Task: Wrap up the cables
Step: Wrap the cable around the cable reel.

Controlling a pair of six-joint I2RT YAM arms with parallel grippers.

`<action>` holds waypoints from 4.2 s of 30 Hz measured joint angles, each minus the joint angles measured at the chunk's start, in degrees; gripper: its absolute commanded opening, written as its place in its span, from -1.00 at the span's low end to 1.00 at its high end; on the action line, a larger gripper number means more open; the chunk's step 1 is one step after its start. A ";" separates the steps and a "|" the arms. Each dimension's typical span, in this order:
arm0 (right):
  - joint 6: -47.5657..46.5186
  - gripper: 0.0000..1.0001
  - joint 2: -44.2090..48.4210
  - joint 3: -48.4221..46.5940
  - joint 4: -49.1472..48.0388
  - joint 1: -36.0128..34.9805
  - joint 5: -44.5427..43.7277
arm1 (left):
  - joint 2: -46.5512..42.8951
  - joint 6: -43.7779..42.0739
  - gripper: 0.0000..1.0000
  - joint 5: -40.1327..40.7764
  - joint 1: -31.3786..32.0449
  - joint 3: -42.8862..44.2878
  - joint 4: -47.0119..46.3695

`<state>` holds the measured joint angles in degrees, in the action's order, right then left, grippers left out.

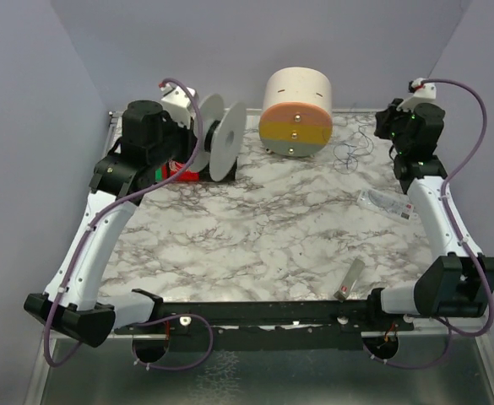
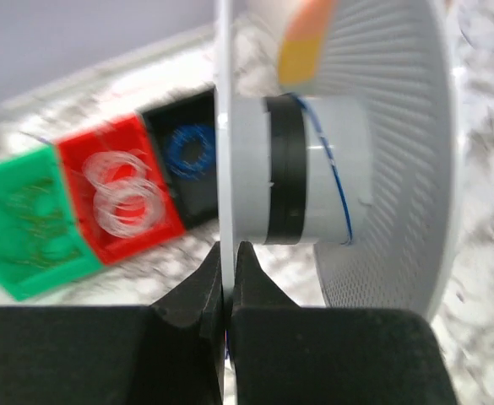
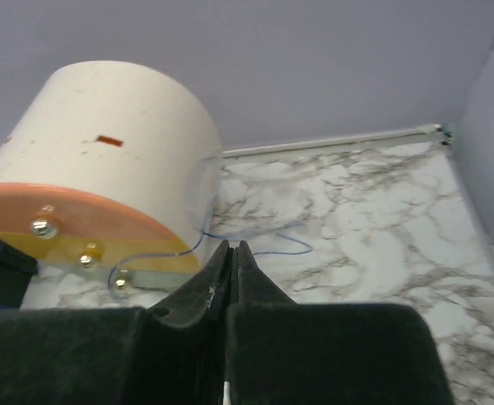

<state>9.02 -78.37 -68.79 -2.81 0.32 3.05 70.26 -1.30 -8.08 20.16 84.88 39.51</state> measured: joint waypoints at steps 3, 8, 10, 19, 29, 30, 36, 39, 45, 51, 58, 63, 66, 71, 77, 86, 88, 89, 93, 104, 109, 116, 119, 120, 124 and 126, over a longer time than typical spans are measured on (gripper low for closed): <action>-2.23 -0.88 2.32 0.17 2.38 4.79 0.74 | -0.33 0.57 -1.00 8.81 0.00 6.32 0.09; -6.82 -0.78 5.40 0.87 6.23 8.35 1.36 | -1.36 2.05 -1.00 20.48 -0.79 12.26 -1.27; -8.50 -0.72 6.01 1.75 7.28 8.33 3.17 | -1.46 2.40 -1.00 22.08 -0.85 13.68 -1.62; -19.39 -0.01 0.31 3.54 13.62 5.62 37.48 | -0.15 3.04 -1.00 21.16 -0.81 17.16 -2.12; -45.53 0.18 -6.60 7.10 23.41 -18.82 40.68 | -0.04 3.67 -1.00 21.16 -0.96 17.86 -2.14; -46.71 0.19 -7.91 7.10 23.43 -20.28 39.74 | -0.04 3.69 -1.00 21.16 -1.01 17.86 -2.14; -48.94 0.23 -16.70 7.32 22.34 -25.88 30.84 | -0.11 3.67 -1.00 21.55 -1.09 17.86 -2.14; -48.46 0.23 -18.49 7.87 21.27 -26.08 25.55 | -0.26 3.67 -1.00 21.84 -1.20 17.86 -2.14; -46.90 0.17 -21.53 6.75 20.50 -26.01 19.39 | -0.42 3.67 -1.00 22.34 -1.36 17.86 -2.14; -44.39 -0.99 -26.56 4.63 22.10 -26.01 15.19 | -0.39 3.54 -1.00 24.41 -1.33 17.94 -2.12; -38.69 -0.99 -22.58 -0.61 27.45 -20.46 5.18 | 1.11 -4.04 -1.00 39.56 -1.36 21.40 -6.58; -39.12 -0.99 -10.34 -0.70 28.70 -4.92 -1.99 | 1.09 -10.34 -1.00 48.78 -1.68 21.16 -13.29; -41.22 -1.00 -3.39 -0.07 28.13 4.52 -5.16 | 1.09 -11.67 -1.00 51.10 -1.70 21.20 -14.75; -46.05 -0.93 1.05 3.39 28.76 11.80 -6.23 | 1.73 -12.35 -1.00 52.70 -1.70 22.27 -14.97; -51.45 -0.03 0.76 5.09 35.69 16.11 -3.54 | 1.86 -11.63 -1.00 50.84 -1.73 22.64 -14.67; -56.87 0.20 0.81 -9.84 54.38 13.77 20.31 | -0.57 -5.84 -1.00 33.62 -1.77 17.51 -10.56; -57.02 0.31 0.90 -12.57 56.08 10.60 26.29 | -0.33 -4.11 -1.00 29.57 -1.77 16.33 -9.62; -56.72 0.37 1.05 -13.35 56.37 7.91 30.10 | 0.04 -3.21 -1.00 27.39 -1.77 15.80 -9.14; -49.99 0.51 2.34 -12.72 51.78 -2.01 42.05 | 2.67 1.31 -1.00 20.20 -1.77 15.47 -7.82; -28.50 0.64 -6.47 -8.41 19.85 -28.39 47.30 | 6.62 13.16 -1.00 5.57 -1.68 11.91 -8.50; -23.93 0.65 -12.94 -4.96 10.21 -29.92 44.98 | 6.84 17.88 -1.00 -1.40 -2.23 8.87 -10.08; -16.13 0.65 -17.46 -2.23 -3.80 -31.47 43.76 | 7.10 22.75 -1.00 -10.23 -3.93 7.54 -13.29; -13.09 0.64 -18.16 -1.31 -8.66 -31.56 43.47 | 7.10 23.67 -1.00 -11.98 -4.44 7.50 -14.62; -11.96 0.61 -18.32 -0.87 -10.23 -31.56 43.50 | 7.10 24.00 -1.00 -12.35 -4.70 7.39 -15.06; -6.67 0.57 -18.67 1.60 -16.35 -31.39 43.54 | 7.10 25.73 -1.00 -14.58 -5.51 6.16 -17.20; -2.84 0.57 -18.86 3.48 -20.46 -31.45 43.45 | 7.10 26.93 -1.00 -16.00 -6.03 5.57 -17.79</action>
<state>6.17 -97.23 -65.32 -23.27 -31.14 46.50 77.36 25.63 -24.08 14.13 90.45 21.71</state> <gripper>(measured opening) 0.787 0.019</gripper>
